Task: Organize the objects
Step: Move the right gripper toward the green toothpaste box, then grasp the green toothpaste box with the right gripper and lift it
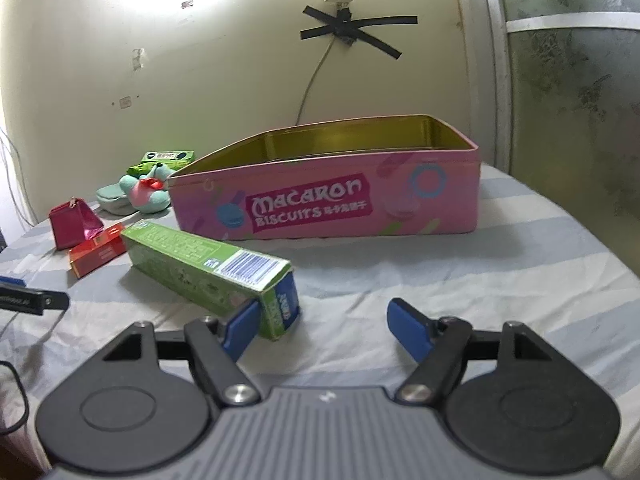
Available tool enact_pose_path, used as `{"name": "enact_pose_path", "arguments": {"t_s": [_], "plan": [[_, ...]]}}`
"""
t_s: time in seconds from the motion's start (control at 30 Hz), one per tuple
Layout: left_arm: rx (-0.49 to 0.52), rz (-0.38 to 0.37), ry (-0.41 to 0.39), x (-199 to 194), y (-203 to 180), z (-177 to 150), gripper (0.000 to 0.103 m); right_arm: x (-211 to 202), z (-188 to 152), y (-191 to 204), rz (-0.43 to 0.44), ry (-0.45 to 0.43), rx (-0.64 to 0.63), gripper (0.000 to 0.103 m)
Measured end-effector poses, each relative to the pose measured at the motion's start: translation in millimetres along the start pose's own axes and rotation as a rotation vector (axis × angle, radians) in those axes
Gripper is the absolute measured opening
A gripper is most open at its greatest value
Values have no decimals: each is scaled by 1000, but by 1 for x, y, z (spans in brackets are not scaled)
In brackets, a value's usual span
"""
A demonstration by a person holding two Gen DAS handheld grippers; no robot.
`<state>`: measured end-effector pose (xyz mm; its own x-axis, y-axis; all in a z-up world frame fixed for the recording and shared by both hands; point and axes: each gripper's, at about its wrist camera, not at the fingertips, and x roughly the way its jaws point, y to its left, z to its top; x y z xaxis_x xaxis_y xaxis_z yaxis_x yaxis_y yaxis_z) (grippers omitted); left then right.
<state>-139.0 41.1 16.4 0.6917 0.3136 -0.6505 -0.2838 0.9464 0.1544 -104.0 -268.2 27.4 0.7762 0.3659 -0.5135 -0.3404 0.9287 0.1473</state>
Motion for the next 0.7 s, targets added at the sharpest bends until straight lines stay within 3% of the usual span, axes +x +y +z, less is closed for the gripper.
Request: {"name": "enact_pose_path", "arguments": {"t_s": [0.37,0.7], "plan": [[23,1,6,5,-9,7,103,2,-2,11,83,4,-32,73],[51,-235,-153,-8,-28,41,103,13,-4,24,109,40,-70,73]]}}
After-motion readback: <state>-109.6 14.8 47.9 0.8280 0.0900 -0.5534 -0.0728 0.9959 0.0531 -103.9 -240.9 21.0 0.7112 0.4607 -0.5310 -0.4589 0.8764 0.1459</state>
